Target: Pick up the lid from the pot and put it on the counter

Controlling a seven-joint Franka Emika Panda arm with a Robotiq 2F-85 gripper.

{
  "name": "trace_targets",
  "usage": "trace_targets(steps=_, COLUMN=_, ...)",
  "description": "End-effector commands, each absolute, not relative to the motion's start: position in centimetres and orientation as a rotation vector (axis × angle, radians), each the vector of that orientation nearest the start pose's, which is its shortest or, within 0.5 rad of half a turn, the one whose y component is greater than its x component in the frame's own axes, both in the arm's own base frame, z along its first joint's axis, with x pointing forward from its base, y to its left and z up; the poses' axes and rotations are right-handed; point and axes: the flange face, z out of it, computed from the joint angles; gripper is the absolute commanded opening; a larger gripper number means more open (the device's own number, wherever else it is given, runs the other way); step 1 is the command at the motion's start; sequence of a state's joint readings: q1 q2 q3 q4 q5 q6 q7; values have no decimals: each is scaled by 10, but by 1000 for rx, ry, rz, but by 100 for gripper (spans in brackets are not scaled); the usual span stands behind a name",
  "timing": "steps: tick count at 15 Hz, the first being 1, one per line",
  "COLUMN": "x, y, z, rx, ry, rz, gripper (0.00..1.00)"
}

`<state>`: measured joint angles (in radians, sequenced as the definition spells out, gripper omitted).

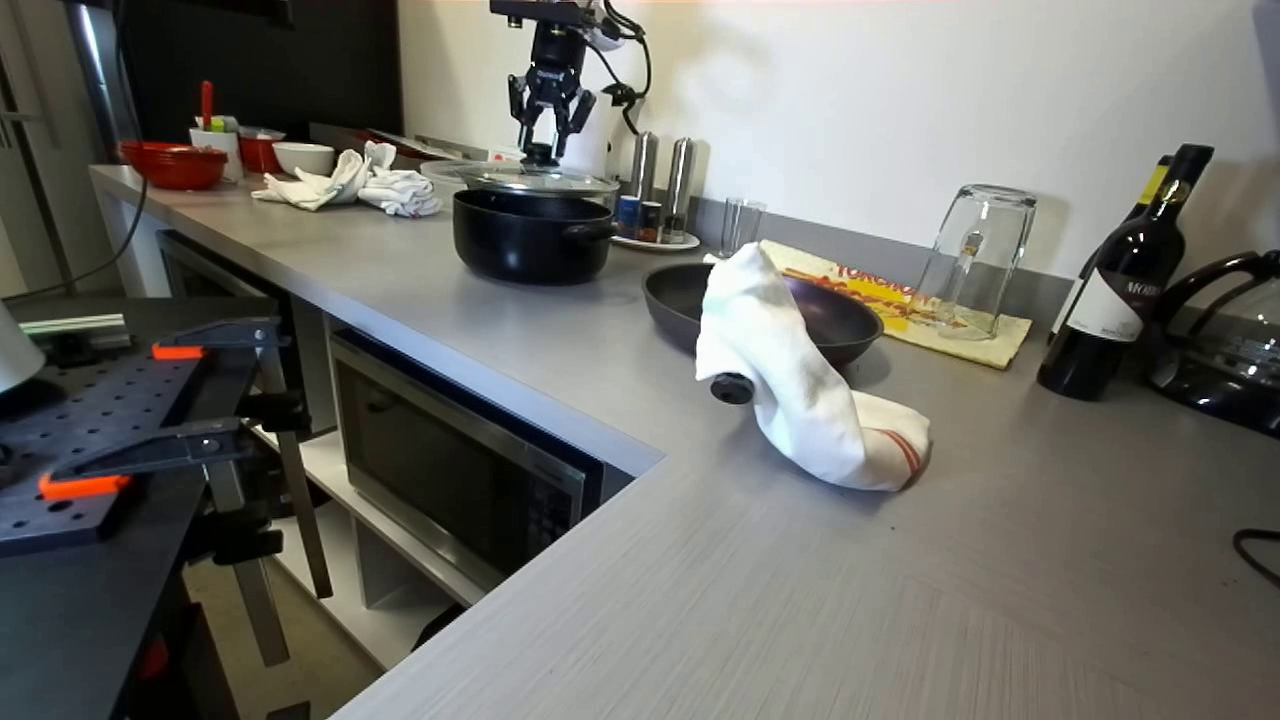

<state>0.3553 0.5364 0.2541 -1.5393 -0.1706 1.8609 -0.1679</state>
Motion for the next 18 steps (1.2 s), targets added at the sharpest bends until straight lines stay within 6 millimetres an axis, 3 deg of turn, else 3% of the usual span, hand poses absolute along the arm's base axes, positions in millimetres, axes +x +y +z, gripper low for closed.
trace_targets(steps=1, x=568, y=340, z=372, rx=-3006, ry=-1233, rz=242, gripper=25)
trace_targets(steps=7, x=585, y=276, z=393, rx=-3107, ry=-1039, rz=202, gripper=25)
trace_targets(steps=13, x=590, y=190, z=391, rx=-3175, ry=-803, rz=239, gripper=25)
trace_targets(steps=18, x=580, y=114, z=388, rx=-3190, ry=-589, rz=223, gripper=25)
